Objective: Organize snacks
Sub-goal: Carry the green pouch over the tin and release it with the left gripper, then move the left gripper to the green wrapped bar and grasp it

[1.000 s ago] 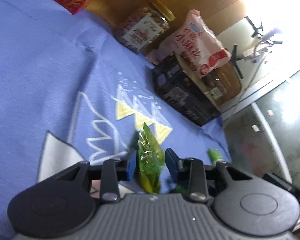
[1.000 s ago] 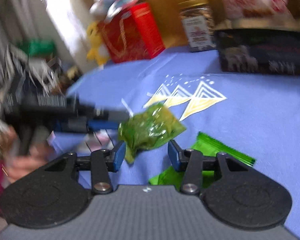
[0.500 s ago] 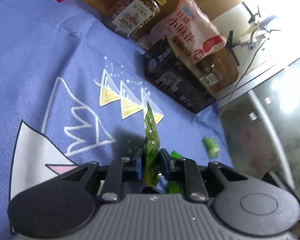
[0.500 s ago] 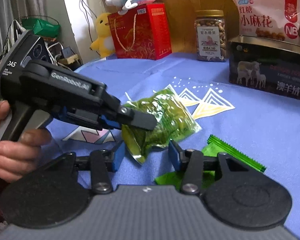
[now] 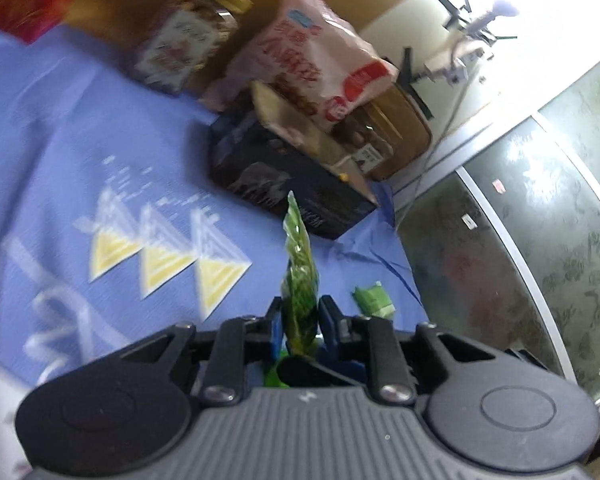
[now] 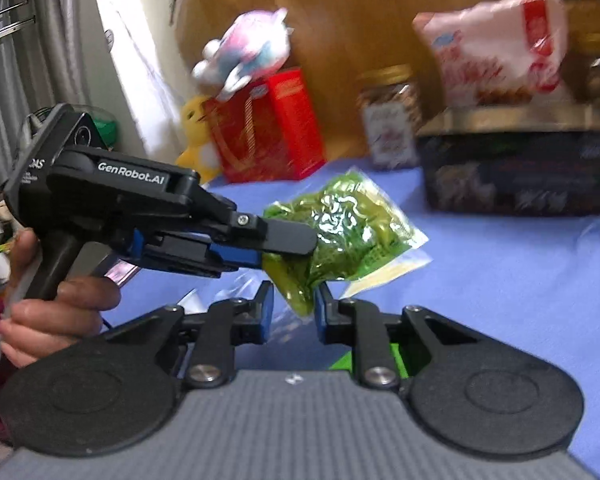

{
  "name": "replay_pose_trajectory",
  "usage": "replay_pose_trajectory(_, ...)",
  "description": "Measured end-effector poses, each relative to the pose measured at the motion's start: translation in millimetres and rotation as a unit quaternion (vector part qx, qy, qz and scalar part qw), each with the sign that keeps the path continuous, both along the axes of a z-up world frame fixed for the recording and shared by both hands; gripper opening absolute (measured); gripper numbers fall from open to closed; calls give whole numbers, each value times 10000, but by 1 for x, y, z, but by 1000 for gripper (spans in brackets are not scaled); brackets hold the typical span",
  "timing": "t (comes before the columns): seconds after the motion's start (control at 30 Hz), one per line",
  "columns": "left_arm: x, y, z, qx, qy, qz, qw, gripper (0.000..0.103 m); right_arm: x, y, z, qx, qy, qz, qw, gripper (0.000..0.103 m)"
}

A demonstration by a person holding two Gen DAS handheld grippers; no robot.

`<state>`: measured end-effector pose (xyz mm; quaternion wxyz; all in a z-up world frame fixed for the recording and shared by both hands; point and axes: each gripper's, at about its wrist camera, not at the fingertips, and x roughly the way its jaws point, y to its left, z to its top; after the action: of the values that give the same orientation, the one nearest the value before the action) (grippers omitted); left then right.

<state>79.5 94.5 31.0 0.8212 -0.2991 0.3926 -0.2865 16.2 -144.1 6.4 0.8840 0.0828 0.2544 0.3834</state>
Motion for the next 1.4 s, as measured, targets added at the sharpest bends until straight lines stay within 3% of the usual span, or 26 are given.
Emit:
replay_pose_trajectory(0.2, 41, -47, 30, 446, -449, -457, 9969, 19, 29, -31, 18, 207, -393, -641, 9970, 19)
replay_pose_trajectory(0.33, 78, -73, 47, 524, -678, -589, 9946, 18, 63, -46, 26, 216, -436, -871, 9950, 17)
replay_pose_trajectory(0.53, 103, -99, 45, 807, -734, -711, 9915, 18, 89, -72, 26, 330, -395, -973, 9939, 21)
replay_pose_trajectory(0.6, 106, -97, 36, 976, -663, -655, 9909, 19, 89, -80, 20, 227, -343, -977, 9944, 29)
replay_pose_trajectory(0.67, 110, -90, 23, 1033, -446, -590, 9919, 21, 85, -89, 13, 111, -267, -1080, 9937, 47)
replay_pose_trajectory(0.8, 115, -77, -5, 1061, 71, -417, 9935, 35, 95, -96, -7, -262, 218, -1218, 9920, 56)
replay_pose_trajectory(0.87, 118, -76, -18, 988, 319, -452, 9936, 39, 102, -96, -14, -401, 491, -1165, 9912, 70)
replay_pose_trajectory(0.97, 121, -83, -26, 949, 412, -578, 9930, 54, 100, -87, -22, -647, 572, -1007, 9912, 74)
replay_pose_trajectory(1.03, 123, -93, -32, 948, 494, -678, 9920, 55, 95, -74, -23, -957, 371, -945, 9902, 75)
replay_pose_trajectory(1.1, 120, -104, -35, 976, 352, -735, 9919, 50, 91, -62, -23, -1303, 165, -880, 9874, 67)
replay_pose_trajectory(1.13, 118, -110, -34, 1114, 260, -727, 9908, 49, 91, -58, -23, -1421, 75, -847, 9862, 52)
replay_pose_trajectory(1.23, 113, -114, -33, 1365, 167, -558, 9889, 34, 85, -57, -22, -1548, -76, -948, 9834, 36)
replay_pose_trajectory(1.33, 105, -104, -31, 1259, 278, -447, 9906, 31, 83, -66, -20, -1159, -12, -930, 9889, 30)
replay_pose_trajectory(1.4, 98, -97, -22, 1213, 202, -384, 9917, 31, 73, -61, -16, -1157, -240, -903, 9889, 29)
